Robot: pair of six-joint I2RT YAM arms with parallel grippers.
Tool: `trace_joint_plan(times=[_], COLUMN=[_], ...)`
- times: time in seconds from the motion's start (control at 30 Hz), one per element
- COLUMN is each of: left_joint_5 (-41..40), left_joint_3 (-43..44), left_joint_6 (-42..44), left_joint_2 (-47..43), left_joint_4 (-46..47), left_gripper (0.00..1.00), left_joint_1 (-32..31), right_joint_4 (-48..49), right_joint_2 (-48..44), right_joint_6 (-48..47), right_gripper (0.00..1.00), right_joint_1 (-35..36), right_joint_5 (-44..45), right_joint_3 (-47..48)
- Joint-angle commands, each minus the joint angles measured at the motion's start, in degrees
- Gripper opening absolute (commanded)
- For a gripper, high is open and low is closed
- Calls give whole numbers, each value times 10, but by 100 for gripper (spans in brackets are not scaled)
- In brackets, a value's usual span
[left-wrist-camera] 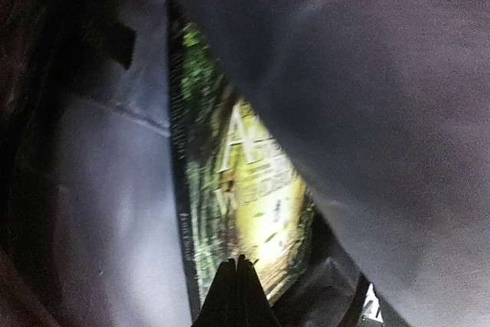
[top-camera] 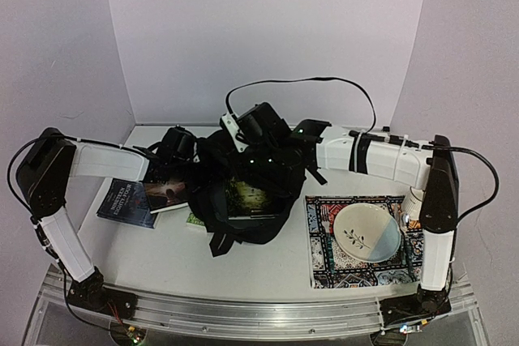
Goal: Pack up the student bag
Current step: Adjust the book in the largest pocket of the bag.
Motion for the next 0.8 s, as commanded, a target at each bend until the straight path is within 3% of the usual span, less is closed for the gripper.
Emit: trace_joint_plan(times=[0.0, 0.27, 0.5, 0.77], left_joint_5=[-3, -103, -241, -342], left_joint_3=[15, -62, -57, -44], left_joint_6=[27, 88, 190, 266], left_joint_2=[-22, -87, -98, -46], left_joint_4=[-13, -49, -88, -102], left_gripper=[10, 47, 66, 78], left_joint_1=[-6, -81, -171, -229], right_joint_4=[-8, -12, -16, -20], right_joint_2=[-37, -33, -19, -16], right_joint_6=[-9, -11, -8, -6], right_gripper=[0, 0, 0, 0], right_joint_1=[3, 3, 3, 3], right_joint_5=[16, 23, 12, 9], right_joint_3=[11, 16, 33, 47])
